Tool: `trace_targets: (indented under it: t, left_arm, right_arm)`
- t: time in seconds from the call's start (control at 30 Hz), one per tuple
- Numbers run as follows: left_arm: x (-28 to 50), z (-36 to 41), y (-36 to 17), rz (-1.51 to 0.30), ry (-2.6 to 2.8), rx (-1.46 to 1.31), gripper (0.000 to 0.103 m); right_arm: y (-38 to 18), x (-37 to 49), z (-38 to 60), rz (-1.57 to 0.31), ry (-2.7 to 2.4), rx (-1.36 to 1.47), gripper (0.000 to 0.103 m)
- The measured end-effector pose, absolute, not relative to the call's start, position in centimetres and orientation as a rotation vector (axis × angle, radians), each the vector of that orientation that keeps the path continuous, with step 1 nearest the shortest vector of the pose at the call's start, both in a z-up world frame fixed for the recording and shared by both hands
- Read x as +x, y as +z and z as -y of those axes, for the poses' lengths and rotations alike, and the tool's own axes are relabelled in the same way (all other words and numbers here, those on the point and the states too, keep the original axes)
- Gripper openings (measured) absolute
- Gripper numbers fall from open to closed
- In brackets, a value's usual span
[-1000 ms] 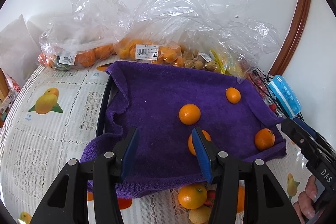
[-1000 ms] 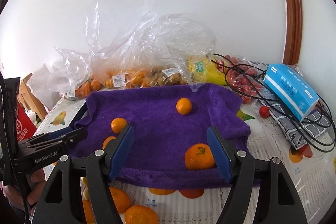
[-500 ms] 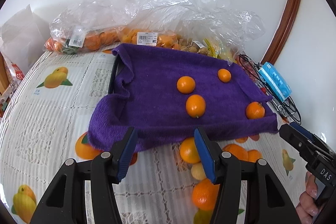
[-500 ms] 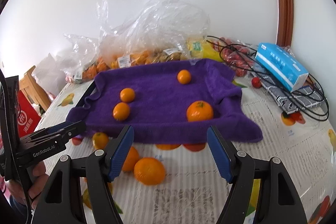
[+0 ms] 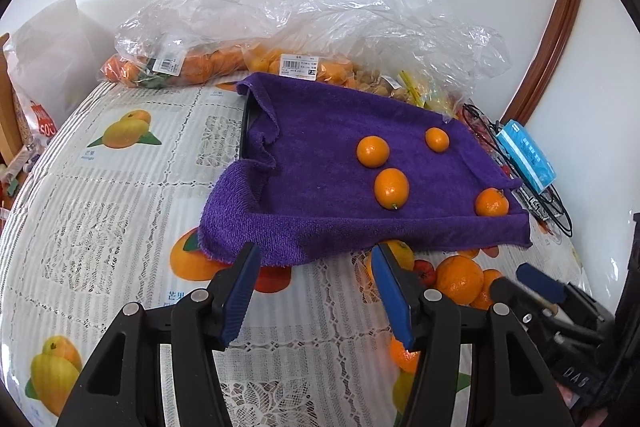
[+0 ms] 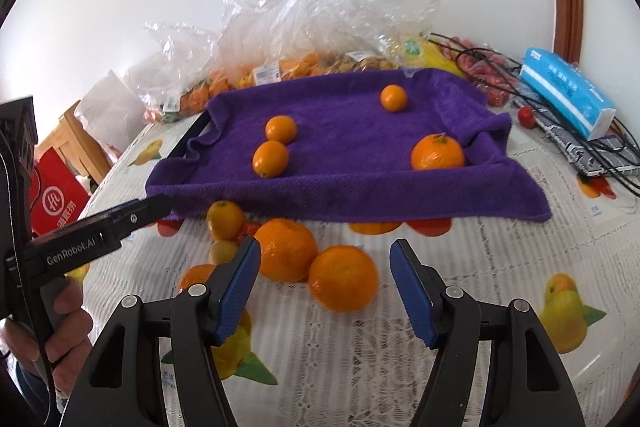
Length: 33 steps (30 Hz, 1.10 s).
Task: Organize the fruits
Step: 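Move both open grippers down to the fruit lying in front of the towel, then close the right gripper on a large mandarin and lift it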
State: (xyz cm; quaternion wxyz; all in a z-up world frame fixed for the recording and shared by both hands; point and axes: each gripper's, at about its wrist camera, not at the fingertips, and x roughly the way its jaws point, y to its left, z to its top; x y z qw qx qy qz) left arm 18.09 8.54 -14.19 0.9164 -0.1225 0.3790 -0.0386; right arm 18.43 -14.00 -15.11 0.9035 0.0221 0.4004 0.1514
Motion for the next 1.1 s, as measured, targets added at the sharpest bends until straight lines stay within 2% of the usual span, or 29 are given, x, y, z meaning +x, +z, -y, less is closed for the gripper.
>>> trace_targets:
  t: [0.6, 0.73, 0.87, 1.0, 1.1]
  left_arm:
    - [18.4, -9.4, -14.1, -0.789, -0.052, -0.293, 0.056]
    - [18.6, -9.7, -14.2, -0.797, -0.047, -0.309, 0.056]
    - [18.9, -10.0, -14.4, -0.810, -0.057, -0.330, 0.056]
    - [18.9, -9.9, -14.5, -0.812, -0.055, -0.327, 0.056]
    - [18.9, -9.8, -14.5, -0.815, -0.055, -0.324, 0.056]
  right_arm:
    - [-17.1, 21.2, 11.9, -0.876, 0.315, 0.008, 0.069]
    - [-16.9, 20.8, 12.2, -0.854, 0.314, 0.013, 0.061]
    - [-16.4, 20.7, 13.2, -0.845, 0.324, 0.063, 0.044]
    - [-16.6, 20.8, 13.6, -0.862, 0.325, 0.046, 0.045]
    - [-17.2, 20.6, 13.7, -0.888, 0.317, 0.021, 0.052]
